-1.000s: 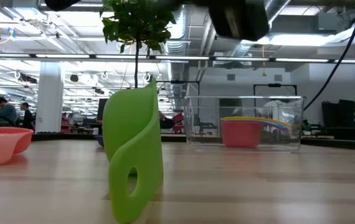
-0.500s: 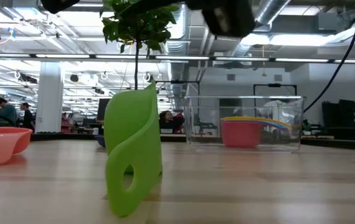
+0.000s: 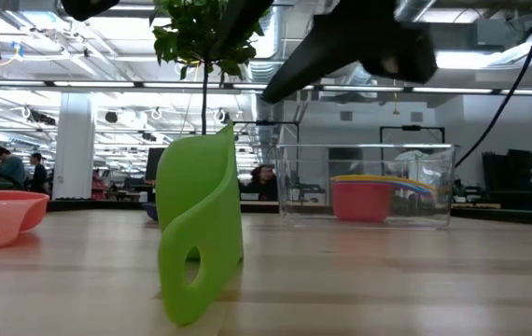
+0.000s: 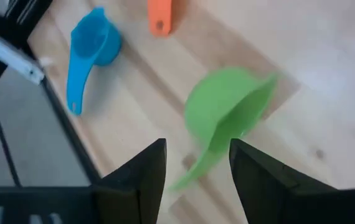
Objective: Nest measuring cups in basket
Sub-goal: Stack the green measuring cup on top of the yellow measuring cup in the transparent bin
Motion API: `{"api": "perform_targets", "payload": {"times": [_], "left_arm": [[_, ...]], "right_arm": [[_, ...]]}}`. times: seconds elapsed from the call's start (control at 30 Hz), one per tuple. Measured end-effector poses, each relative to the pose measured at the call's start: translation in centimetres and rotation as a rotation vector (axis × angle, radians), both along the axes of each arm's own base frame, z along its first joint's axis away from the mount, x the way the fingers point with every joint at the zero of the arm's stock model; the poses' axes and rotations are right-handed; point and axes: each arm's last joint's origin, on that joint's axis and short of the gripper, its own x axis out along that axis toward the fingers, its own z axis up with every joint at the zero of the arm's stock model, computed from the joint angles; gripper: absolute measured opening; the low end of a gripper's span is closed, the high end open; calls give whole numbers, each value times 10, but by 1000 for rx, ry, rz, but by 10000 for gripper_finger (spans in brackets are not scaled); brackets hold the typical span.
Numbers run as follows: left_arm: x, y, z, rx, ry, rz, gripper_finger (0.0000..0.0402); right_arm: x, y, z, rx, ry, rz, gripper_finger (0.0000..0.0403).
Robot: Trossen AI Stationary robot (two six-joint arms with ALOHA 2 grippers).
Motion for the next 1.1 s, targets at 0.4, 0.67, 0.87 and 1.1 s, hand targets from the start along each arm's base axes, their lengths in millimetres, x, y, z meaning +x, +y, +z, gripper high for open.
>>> {"api": "perform_targets", "payload": {"times": [0.4,0.67,0.87,1.1], "left_arm": [[0,0,0,0,0,0,103],[0,0,0,11,1,-7,103],[0,0,0,5,-5,-5,103],[1,0,1,8,-21,11,103]], "right_arm": [[3,-9,-1,-22,30,18,196],[14,1,-24,20,5,41,194],[16,-8,-26,-34,22,40,193],[21,-13,-25,-30,7,39,193]]}}
